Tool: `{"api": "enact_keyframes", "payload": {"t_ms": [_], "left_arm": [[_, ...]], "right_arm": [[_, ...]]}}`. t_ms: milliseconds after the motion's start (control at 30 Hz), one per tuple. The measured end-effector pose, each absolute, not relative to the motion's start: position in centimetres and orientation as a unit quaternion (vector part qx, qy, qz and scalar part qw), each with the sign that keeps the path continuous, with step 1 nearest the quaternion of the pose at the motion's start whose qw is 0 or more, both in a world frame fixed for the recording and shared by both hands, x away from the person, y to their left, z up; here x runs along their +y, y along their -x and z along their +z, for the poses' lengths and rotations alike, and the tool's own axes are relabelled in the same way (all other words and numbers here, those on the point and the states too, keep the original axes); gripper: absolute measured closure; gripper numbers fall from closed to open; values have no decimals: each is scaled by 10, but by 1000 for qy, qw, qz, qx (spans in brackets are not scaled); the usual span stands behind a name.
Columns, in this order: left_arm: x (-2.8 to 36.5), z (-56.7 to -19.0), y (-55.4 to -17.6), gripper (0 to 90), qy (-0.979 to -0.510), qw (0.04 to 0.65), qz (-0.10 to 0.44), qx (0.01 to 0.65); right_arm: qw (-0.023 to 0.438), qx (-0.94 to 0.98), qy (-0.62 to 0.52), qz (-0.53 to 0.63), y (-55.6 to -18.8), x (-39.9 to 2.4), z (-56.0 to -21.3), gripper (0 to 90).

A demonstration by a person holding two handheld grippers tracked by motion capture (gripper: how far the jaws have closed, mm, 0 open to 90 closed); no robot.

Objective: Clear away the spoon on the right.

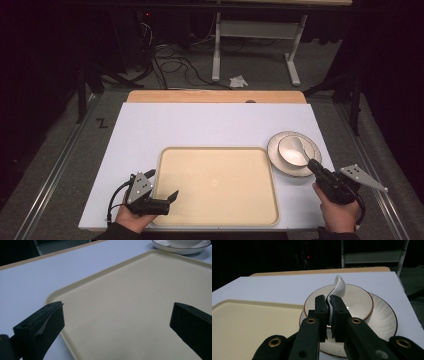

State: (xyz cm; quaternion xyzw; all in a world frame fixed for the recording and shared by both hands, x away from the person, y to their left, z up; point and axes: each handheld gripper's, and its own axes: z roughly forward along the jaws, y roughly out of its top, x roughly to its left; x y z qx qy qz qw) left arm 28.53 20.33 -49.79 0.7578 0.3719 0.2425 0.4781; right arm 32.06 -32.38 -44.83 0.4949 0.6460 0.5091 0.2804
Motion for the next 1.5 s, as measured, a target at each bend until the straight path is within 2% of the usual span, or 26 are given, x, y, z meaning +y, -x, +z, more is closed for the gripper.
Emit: {"api": "enact_keyframes", "payload": {"t_ms": [233, 1500], "left_arm": [[203, -498, -285, 2, -760, 477, 241, 370], [204, -496, -284, 2, -761, 478, 243, 365]], "right_arm": [[294, 649, -469, 521, -315, -311, -441, 868], [231, 718, -375, 539, -306, -215, -448, 868]]}}
